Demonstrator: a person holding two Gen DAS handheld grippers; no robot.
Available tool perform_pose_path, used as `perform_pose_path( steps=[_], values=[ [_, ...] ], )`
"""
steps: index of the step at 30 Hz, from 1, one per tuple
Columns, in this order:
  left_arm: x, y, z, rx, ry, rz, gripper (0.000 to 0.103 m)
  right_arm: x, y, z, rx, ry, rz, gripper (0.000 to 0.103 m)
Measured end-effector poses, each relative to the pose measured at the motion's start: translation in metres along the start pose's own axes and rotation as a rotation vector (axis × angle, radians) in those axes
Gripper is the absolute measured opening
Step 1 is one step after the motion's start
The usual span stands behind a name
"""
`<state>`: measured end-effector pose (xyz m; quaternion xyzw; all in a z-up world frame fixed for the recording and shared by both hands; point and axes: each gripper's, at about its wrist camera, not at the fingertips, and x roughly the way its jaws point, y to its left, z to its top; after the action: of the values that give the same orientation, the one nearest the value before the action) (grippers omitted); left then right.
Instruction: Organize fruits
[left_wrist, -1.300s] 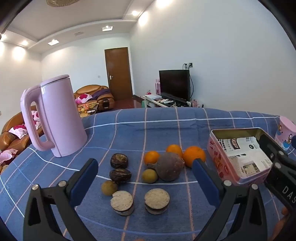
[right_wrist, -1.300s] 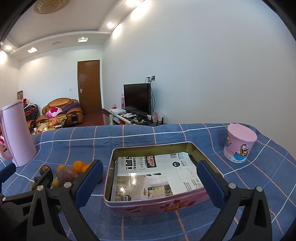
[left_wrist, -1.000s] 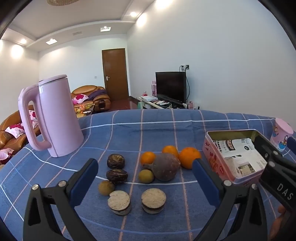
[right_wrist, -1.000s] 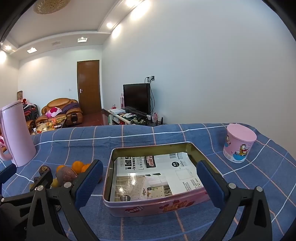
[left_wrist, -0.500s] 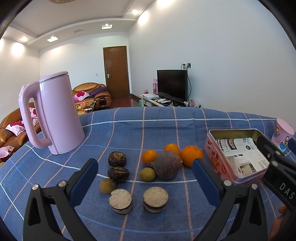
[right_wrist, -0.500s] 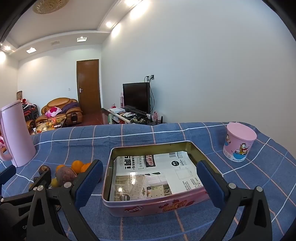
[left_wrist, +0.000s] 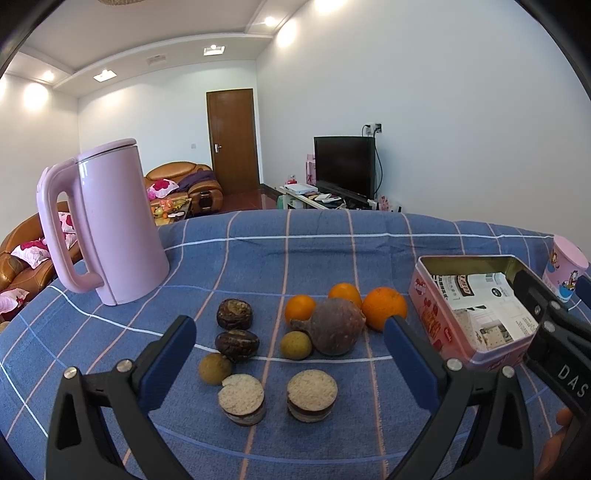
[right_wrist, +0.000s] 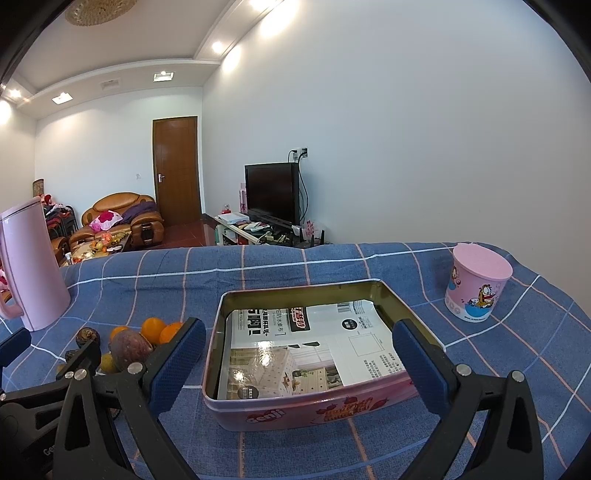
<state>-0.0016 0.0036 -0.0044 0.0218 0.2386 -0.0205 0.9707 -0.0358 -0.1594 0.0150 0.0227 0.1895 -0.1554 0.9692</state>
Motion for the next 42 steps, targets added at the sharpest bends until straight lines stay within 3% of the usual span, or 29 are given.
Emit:
perform_pose_path(
  steps=[42],
  values=[
    [0.0040,0.0013,0.0000,-0.005,0.048,-0.001,0.103,0.0050,0.0015,-0.0020,0.002,0.038,0.055,0.102]
  ],
)
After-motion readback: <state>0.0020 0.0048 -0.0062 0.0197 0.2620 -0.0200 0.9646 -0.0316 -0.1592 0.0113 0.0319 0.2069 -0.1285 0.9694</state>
